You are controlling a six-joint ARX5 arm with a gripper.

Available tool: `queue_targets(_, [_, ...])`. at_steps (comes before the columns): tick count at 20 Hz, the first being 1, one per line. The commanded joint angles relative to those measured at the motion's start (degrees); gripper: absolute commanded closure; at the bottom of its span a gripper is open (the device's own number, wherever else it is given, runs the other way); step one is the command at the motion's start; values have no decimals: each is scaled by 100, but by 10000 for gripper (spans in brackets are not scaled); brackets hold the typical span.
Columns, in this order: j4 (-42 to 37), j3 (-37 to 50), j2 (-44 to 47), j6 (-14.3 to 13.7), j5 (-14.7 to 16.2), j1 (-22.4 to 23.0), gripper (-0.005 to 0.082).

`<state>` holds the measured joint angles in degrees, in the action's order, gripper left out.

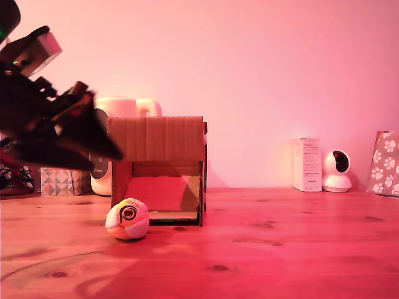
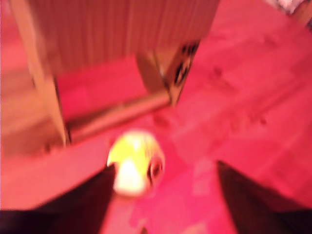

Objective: Drop the footbag into the cardboard dice tower

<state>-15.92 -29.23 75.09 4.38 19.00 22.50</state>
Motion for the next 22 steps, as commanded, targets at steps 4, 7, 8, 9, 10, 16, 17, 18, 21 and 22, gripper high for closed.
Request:
queue_targets(4, [-868, 101, 822, -37, -2, 17, 0])
queue_targets(7, [-1436, 98, 1353, -35, -26, 17, 4])
queue_targets(8, [-1606, 98, 1515, -35, -85, 17, 5])
queue_targets(9, [-1757, 96, 1681, -37, -142, 17, 5])
queue_targets(10, [-1917, 92, 1838, -39, -251, 15, 5])
queue_targets(16, [-2210, -55, 2487, -39, -299, 17, 5])
queue_targets(17, [-2210, -94, 2540, -44, -297, 17, 5])
queue_targets(18, [-2203, -146, 2592, -57, -297, 17, 9])
queue_targets(21, [-2092, -330, 2806, -96, -297, 17, 161])
queue_targets(22, [-2024, -363, 2852, -94, -295, 17, 304])
